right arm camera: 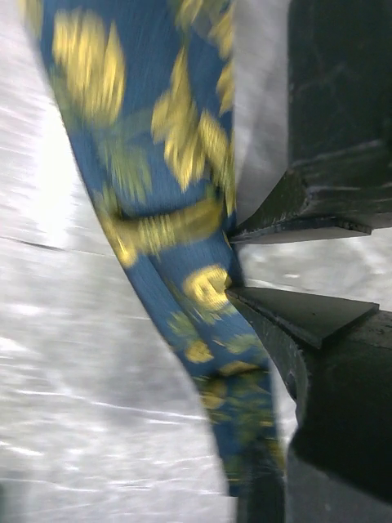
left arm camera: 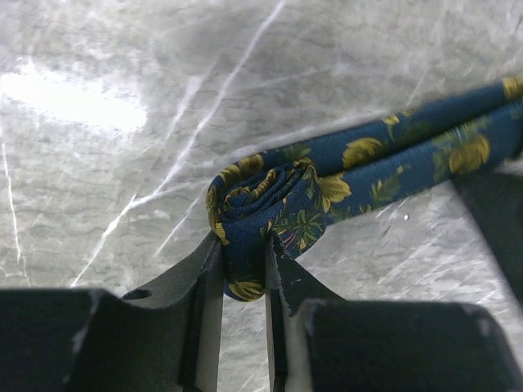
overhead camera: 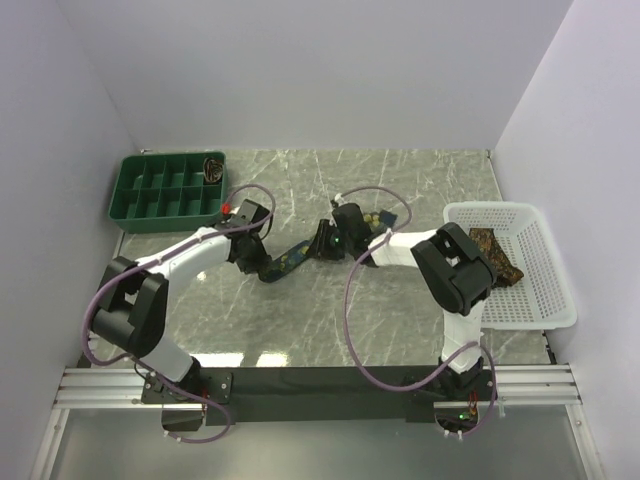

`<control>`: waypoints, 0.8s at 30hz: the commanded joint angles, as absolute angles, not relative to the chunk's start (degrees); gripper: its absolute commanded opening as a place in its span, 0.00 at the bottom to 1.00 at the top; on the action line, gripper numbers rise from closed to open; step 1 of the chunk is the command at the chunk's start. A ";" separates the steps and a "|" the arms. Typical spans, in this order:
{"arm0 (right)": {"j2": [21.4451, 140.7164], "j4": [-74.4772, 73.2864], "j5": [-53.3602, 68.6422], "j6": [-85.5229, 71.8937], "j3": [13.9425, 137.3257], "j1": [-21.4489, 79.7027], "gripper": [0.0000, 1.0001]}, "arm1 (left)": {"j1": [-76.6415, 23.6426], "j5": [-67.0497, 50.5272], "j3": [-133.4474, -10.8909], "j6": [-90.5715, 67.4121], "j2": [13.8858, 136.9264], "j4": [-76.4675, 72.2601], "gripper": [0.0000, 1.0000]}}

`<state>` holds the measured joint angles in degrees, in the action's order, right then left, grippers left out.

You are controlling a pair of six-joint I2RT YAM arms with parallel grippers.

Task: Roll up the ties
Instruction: Roll the tie

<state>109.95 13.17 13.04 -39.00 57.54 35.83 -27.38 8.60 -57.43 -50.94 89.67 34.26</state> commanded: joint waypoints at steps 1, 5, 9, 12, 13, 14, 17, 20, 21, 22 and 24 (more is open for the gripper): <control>114.16 5.98 12.91 -37.54 63.97 33.32 0.36 | -25.85 7.30 -55.73 -52.99 86.23 34.72 0.01; 111.90 8.76 16.50 -33.14 64.18 33.22 0.36 | -25.14 7.65 -54.50 -54.93 84.38 33.49 0.01; 106.80 15.11 20.83 -32.52 57.49 34.89 0.33 | -24.79 6.95 -53.44 -56.42 82.97 31.82 0.01; 105.21 15.64 20.65 -32.60 55.11 38.57 0.27 | -24.79 6.86 -53.53 -56.69 82.88 31.46 0.01; 105.47 16.34 21.00 -33.65 54.59 39.80 0.26 | -24.79 7.03 -53.87 -56.86 83.05 31.55 0.01; 105.73 17.91 21.27 -34.45 53.71 41.47 0.25 | -24.79 7.12 -53.88 -56.87 83.14 31.73 0.01; 107.31 20.03 20.74 -37.35 52.91 43.76 0.24 | -24.79 7.21 -53.88 -57.21 82.88 31.55 0.01; 109.42 20.48 20.13 -39.02 54.31 45.96 0.23 | -24.79 7.29 -53.35 -57.57 82.35 31.29 0.01; 109.86 20.57 19.95 -39.72 54.75 46.66 0.23 | -24.79 7.29 -53.35 -57.66 82.18 31.20 0.01; 110.65 20.91 19.34 -40.16 55.10 46.76 0.23 | -24.79 7.29 -53.09 -57.66 82.09 31.29 0.01; 111.53 21.45 18.90 -40.86 56.33 47.02 0.22 | -24.79 6.94 -52.91 -57.83 81.74 31.11 0.01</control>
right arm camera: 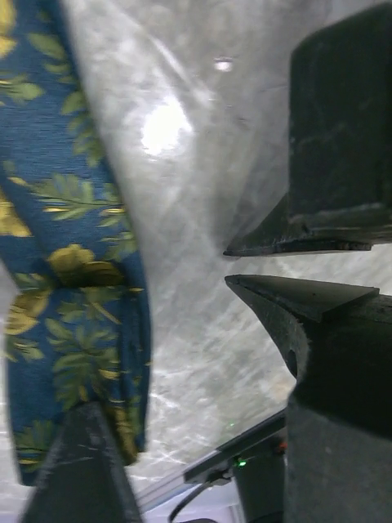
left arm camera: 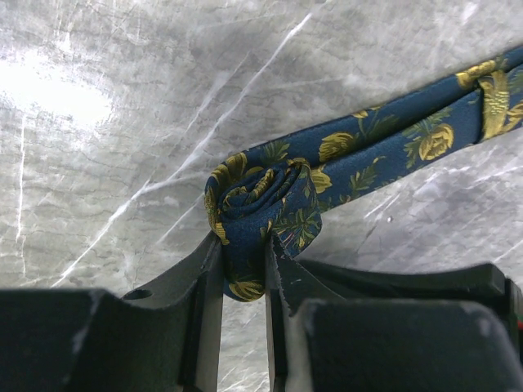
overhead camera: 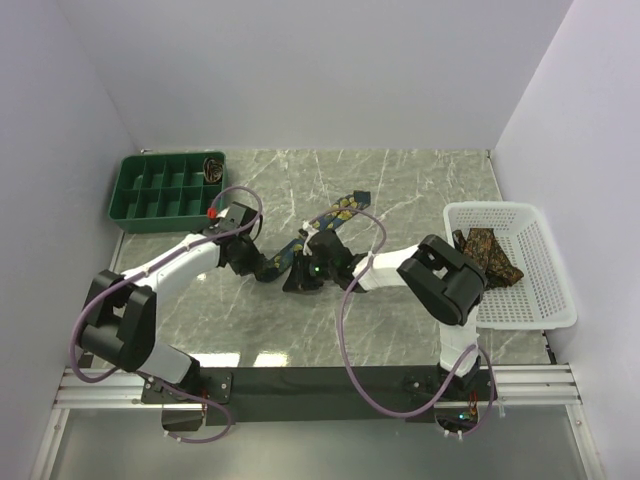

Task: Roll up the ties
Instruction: Roll the tie

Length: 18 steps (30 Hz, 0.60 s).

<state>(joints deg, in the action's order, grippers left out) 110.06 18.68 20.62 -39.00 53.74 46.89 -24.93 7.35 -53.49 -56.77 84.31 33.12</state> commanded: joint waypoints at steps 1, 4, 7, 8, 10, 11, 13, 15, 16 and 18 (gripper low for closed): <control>112.58 21.62 18.37 -41.04 57.29 47.02 0.22 | -24.79 6.77 -52.82 -57.75 81.74 31.11 0.01; 115.04 21.97 17.58 -41.75 59.23 47.02 0.22 | -24.79 6.42 -52.56 -57.92 81.12 31.03 0.01; 116.97 23.02 16.18 -42.71 61.61 47.02 0.21 | -24.79 5.72 -51.86 -58.27 80.25 30.85 0.01; 117.33 23.38 15.65 -43.06 62.22 47.02 0.22 | -24.79 5.63 -51.59 -58.36 79.98 30.50 0.01; 118.47 24.61 14.15 -44.56 62.93 46.93 0.22 | -24.79 4.67 -50.72 -58.71 79.28 30.06 0.01; 118.91 24.78 14.06 -44.91 63.36 46.85 0.22 | -24.79 4.40 -50.28 -58.88 78.84 29.62 0.01; 120.49 24.17 14.24 -45.79 65.03 46.67 0.21 | -24.79 3.87 -48.79 -59.15 78.23 29.01 0.02; 121.28 23.82 14.67 -46.23 65.83 46.67 0.21 | -24.79 3.17 -47.73 -59.76 77.44 27.69 0.02; 121.90 23.56 15.11 -46.23 66.53 46.67 0.21 | -24.79 2.90 -46.77 -59.94 77.17 27.08 0.03; 121.99 23.38 16.08 -45.71 66.45 46.67 0.21 | -24.79 2.99 -46.23 -60.38 76.55 26.89 0.03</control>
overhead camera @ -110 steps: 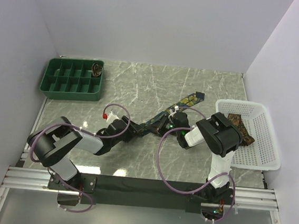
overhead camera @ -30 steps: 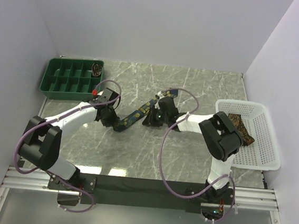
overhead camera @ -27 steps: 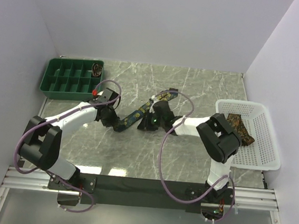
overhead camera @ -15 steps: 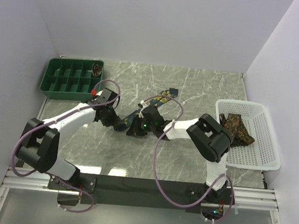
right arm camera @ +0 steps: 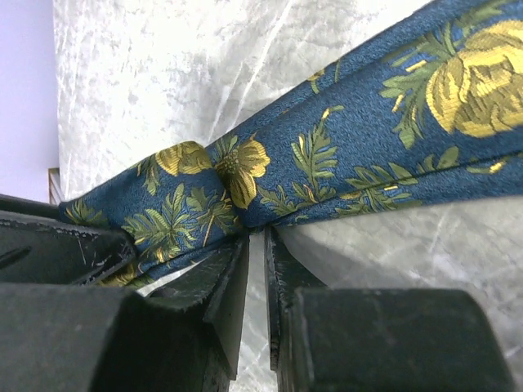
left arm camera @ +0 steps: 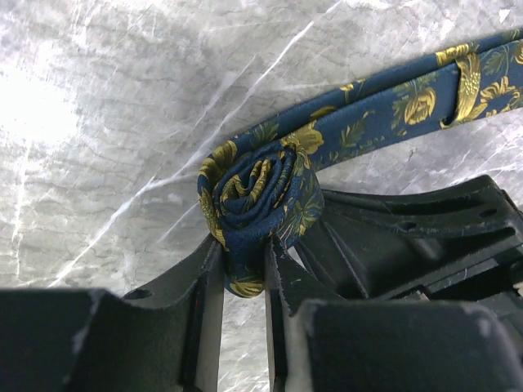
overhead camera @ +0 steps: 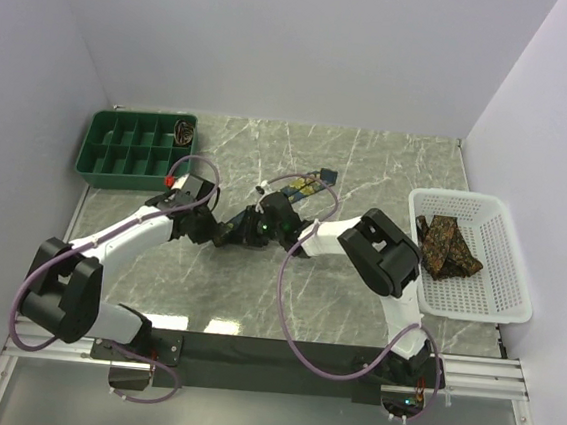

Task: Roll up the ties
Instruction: Roll the tie

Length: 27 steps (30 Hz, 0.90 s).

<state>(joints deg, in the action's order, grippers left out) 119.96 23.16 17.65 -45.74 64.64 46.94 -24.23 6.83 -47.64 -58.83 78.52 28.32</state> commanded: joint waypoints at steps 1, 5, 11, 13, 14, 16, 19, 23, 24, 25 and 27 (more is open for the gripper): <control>121.47 23.38 17.04 -45.36 65.66 46.67 0.21 | -24.79 3.34 -46.23 -60.21 76.64 26.89 0.02; 116.99 24.43 17.84 -41.32 60.83 46.50 0.21 | -24.79 6.06 -47.63 -59.33 78.57 28.74 0.01; 107.68 24.16 14.52 -27.44 54.76 46.84 0.39 | -24.70 7.91 -50.01 -58.01 80.94 30.67 0.01; 105.39 24.87 13.45 -21.73 53.18 47.46 0.50 | -24.61 8.26 -50.71 -57.75 81.30 31.20 0.01; 104.86 25.74 13.01 -19.62 52.65 48.42 0.53 | -24.61 8.26 -50.89 -57.66 81.56 31.20 0.01; 103.71 26.63 8.81 -12.86 51.51 50.35 0.65 | -24.52 8.09 -51.24 -57.57 81.83 31.38 0.01; 103.27 29.09 2.65 -4.85 50.54 54.31 0.73 | -24.52 7.91 -52.03 -57.31 82.53 31.90 0.01; 105.02 31.45 -5.52 4.11 51.24 58.79 0.85 | -24.43 7.47 -53.09 -56.78 83.76 32.87 0.01; 105.90 32.42 -8.06 5.52 51.33 60.80 0.90 | -24.35 7.30 -53.52 -56.78 83.93 33.13 0.01; 106.26 33.91 -12.96 6.76 50.81 61.78 0.91 | -24.35 7.12 -53.61 -56.60 84.20 33.31 0.01; 108.01 38.75 -16.68 10.78 50.45 64.06 0.91 | -24.35 6.94 -53.79 -56.43 84.29 33.57 0.01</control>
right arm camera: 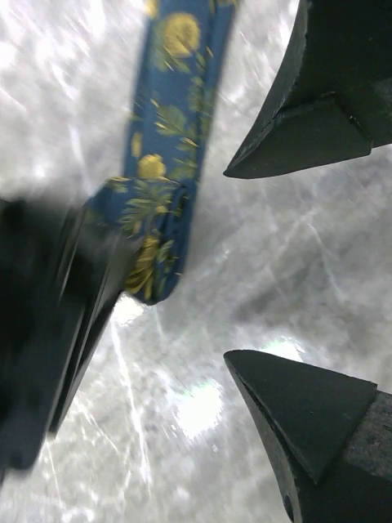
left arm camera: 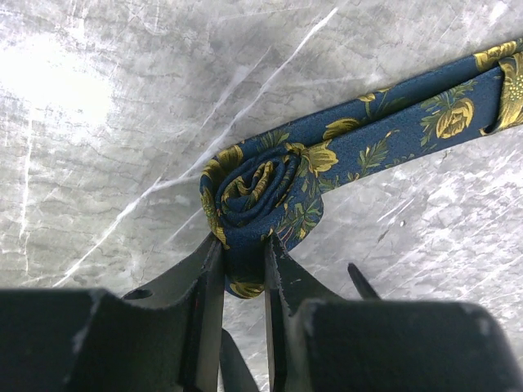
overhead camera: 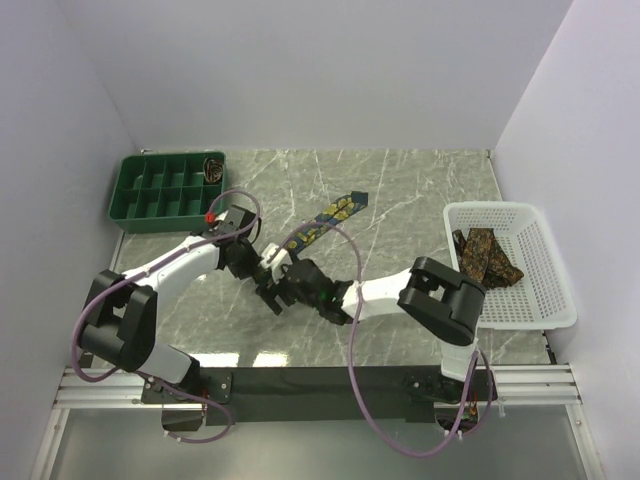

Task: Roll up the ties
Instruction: Roll the tie

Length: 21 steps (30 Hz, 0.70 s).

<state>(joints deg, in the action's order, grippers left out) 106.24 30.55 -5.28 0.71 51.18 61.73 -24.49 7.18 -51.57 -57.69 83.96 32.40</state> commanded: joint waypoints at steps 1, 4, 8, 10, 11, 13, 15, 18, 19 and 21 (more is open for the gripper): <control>108.63 39.89 -17.83 11.85 50.54 64.59 0.91 | -24.35 6.94 -53.96 -56.34 84.29 33.66 0.01; 111.70 42.45 -20.21 14.94 51.85 65.74 0.93 | -24.08 6.68 -54.23 -56.08 84.55 34.19 0.01; 115.74 43.86 -21.53 17.14 54.31 66.18 0.94 | -23.91 6.24 -55.11 -55.55 84.81 34.72 0.01; 117.50 44.47 -21.62 17.66 55.36 66.27 0.94 | -23.82 5.89 -55.28 -55.37 84.99 34.80 0.01; 117.94 44.65 -21.80 18.10 55.81 66.27 0.94 | -23.82 5.63 -55.28 -55.28 85.08 34.72 0.01; 119.61 44.56 -21.53 18.63 57.21 66.27 0.94 | -23.73 4.75 -55.37 -55.11 85.25 34.72 0.01; 121.54 44.30 -21.62 19.16 58.18 66.27 0.94 | -23.64 4.40 -55.55 -54.93 85.60 34.72 0.01; 124.18 43.42 -22.59 19.69 60.03 66.27 0.91 | -23.47 4.04 -55.98 -54.49 86.04 35.07 0.01; 124.80 43.07 -22.50 19.77 60.90 66.27 0.87 | -23.47 3.96 -56.07 -54.41 86.13 35.07 0.01; 126.03 41.93 -22.59 19.43 61.69 66.27 0.79 | -23.29 3.96 -56.42 -54.23 86.22 35.33 0.01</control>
<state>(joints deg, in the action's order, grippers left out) 123.02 45.76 -21.43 17.80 60.40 65.89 -23.51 5.13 -54.11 -55.64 85.91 34.50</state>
